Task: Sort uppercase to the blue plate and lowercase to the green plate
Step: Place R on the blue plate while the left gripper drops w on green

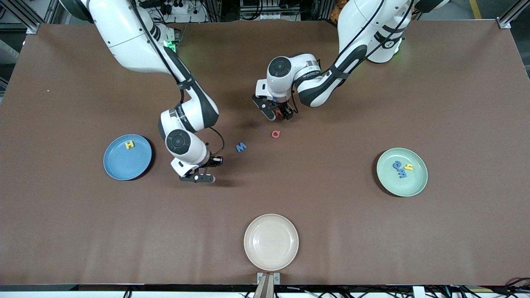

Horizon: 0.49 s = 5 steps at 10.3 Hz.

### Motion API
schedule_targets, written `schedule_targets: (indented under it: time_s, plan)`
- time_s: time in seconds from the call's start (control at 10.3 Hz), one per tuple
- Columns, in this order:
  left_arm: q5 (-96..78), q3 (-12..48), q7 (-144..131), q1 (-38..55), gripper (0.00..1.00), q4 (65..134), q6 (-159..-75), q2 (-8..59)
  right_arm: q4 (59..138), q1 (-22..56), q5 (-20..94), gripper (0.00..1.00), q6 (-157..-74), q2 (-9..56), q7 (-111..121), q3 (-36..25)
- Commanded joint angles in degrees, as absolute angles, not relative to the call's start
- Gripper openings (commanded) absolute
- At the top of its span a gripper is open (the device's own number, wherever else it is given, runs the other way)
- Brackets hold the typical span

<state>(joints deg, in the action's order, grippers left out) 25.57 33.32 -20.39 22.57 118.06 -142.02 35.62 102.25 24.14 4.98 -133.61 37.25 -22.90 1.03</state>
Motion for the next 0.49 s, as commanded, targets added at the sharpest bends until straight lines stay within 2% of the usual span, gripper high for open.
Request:
schedule_targets:
  time_s: [0.0, 0.1, 0.19, 0.29, 0.39]
  plan:
    - [27.9, 33.4, -22.6, 22.8, 0.60, 117.4, -142.6, 36.5, 102.3, 21.7, 4.3, 0.26, -128.0, 34.8, -15.0, 0.0]
    - [28.0, 33.4, -22.6, 22.8, 0.41, 117.5, -142.6, 36.5, 102.3, 21.4, 4.3, 0.26, -125.7, 34.2, -10.9, -1.5]
    - [28.0, 33.4, -22.6, 22.6, 0.16, 117.5, -142.5, 36.5, 102.3, 21.4, 4.3, 0.26, -123.7, 33.6, -7.4, -3.1]
    - [27.9, 33.3, -22.8, 22.5, 0.00, 117.4, -142.3, 36.4, 102.3, 20.9, 4.3, 0.26, -120.3, 32.3, -4.6, -4.2]
    - [27.9, 33.0, -25.4, 22.1, 0.00, 117.4, -141.6, 36.0, 102.3, 20.4, 4.2, 0.27, -117.5, 31.4, -1.4, -5.5]
